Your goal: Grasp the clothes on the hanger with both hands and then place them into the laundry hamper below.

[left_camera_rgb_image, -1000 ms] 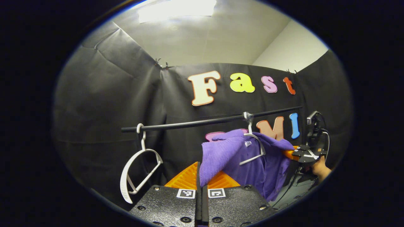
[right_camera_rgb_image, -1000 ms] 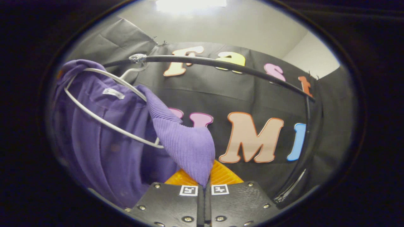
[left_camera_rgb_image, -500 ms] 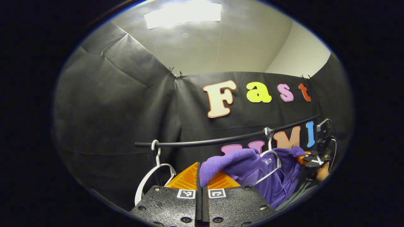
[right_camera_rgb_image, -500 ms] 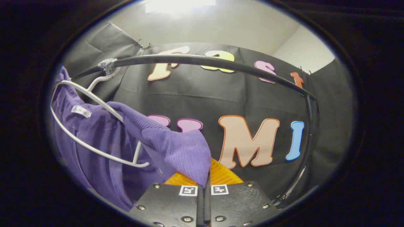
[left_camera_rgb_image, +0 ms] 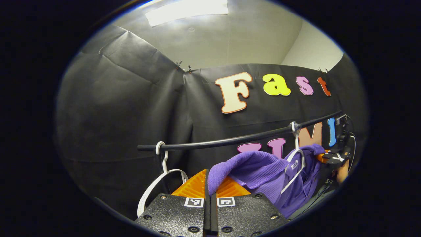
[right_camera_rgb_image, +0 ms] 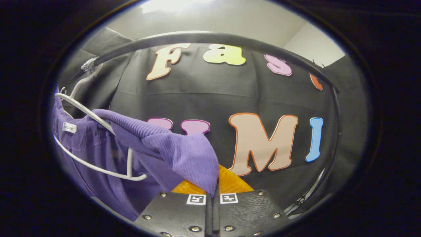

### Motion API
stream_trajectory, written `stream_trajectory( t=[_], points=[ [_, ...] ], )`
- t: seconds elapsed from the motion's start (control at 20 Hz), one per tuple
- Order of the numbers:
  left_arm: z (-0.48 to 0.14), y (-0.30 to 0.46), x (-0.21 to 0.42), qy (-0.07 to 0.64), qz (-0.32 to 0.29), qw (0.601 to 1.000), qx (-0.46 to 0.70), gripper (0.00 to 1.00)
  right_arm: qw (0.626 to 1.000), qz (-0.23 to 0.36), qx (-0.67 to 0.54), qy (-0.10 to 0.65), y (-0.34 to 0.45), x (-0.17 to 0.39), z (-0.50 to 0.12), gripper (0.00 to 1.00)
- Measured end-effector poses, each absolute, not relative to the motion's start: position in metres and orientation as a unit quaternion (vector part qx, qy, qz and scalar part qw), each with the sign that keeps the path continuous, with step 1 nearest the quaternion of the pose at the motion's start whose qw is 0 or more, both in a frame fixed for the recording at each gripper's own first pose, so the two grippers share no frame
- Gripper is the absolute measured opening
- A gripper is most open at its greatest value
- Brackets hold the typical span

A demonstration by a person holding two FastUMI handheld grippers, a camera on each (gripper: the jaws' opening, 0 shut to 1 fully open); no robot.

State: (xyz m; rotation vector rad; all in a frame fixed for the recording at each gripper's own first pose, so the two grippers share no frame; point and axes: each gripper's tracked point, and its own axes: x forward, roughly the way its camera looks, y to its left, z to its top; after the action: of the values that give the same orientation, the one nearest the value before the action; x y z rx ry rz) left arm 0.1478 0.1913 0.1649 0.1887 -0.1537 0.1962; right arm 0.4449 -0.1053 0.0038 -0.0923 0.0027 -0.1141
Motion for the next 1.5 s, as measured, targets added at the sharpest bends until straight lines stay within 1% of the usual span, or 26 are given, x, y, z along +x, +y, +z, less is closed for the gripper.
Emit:
stream_trajectory(
  t=[0.05, 0.25, 0.3, 0.35, 0.45, 0.55, 0.6, 0.75, 0.85, 0.9, 1.1, 1.2, 1.3, 1.5],
  points=[
    [0.163, 0.197, 0.150, -0.073, 0.104, 0.988, 0.091, 0.00, 0.997, -0.057, -0.045, 0.005, -0.107, 0.451, 0.002, 0.01],
    [0.167, 0.218, 0.155, -0.074, 0.126, 0.986, 0.083, 0.00, 0.997, -0.056, -0.043, 0.008, -0.110, 0.464, 0.001, 0.01],
    [0.169, 0.223, 0.157, -0.076, 0.134, 0.984, 0.092, 0.02, 0.997, -0.056, -0.045, 0.007, -0.109, 0.466, 0.001, 0.01],
    [0.169, 0.230, 0.162, -0.078, 0.142, 0.981, 0.109, 0.00, 0.997, -0.055, -0.047, 0.009, -0.109, 0.470, 0.000, 0.01],
    [0.165, 0.243, 0.172, -0.076, 0.158, 0.977, 0.123, 0.00, 0.997, -0.050, -0.052, 0.018, -0.107, 0.476, -0.005, 0.01],
    [0.145, 0.241, 0.182, -0.058, 0.151, 0.981, 0.109, 0.02, 0.997, -0.047, -0.060, 0.028, -0.106, 0.479, -0.019, 0.01],
    [0.137, 0.239, 0.182, -0.051, 0.145, 0.983, 0.102, 0.00, 0.997, -0.045, -0.058, 0.035, -0.106, 0.481, -0.026, 0.01],
    [0.124, 0.240, 0.186, -0.048, 0.141, 0.983, 0.102, 0.00, 0.997, -0.045, -0.042, 0.049, -0.109, 0.484, -0.047, 0.01],
    [0.113, 0.236, 0.186, -0.042, 0.137, 0.985, 0.095, 0.02, 0.996, -0.050, -0.046, 0.057, -0.111, 0.477, -0.055, 0.01],
    [0.106, 0.235, 0.184, -0.038, 0.135, 0.986, 0.091, 0.00, 0.996, -0.049, -0.048, 0.059, -0.111, 0.475, -0.059, 0.01],
    [0.076, 0.239, 0.187, -0.025, 0.145, 0.985, 0.089, 0.02, 0.996, -0.040, -0.044, 0.063, -0.107, 0.458, -0.072, 0.01],
    [0.057, 0.238, 0.182, -0.009, 0.149, 0.984, 0.098, 0.00, 0.996, -0.041, -0.043, 0.062, -0.106, 0.447, -0.075, 0.01],
    [0.046, 0.235, 0.183, -0.011, 0.145, 0.984, 0.105, 0.01, 0.997, -0.040, -0.038, 0.060, -0.106, 0.441, -0.076, 0.01],
    [0.028, 0.224, 0.170, -0.022, 0.140, 0.983, 0.114, 0.01, 0.997, -0.037, -0.024, 0.055, -0.101, 0.409, -0.079, 0.01]
  ],
)
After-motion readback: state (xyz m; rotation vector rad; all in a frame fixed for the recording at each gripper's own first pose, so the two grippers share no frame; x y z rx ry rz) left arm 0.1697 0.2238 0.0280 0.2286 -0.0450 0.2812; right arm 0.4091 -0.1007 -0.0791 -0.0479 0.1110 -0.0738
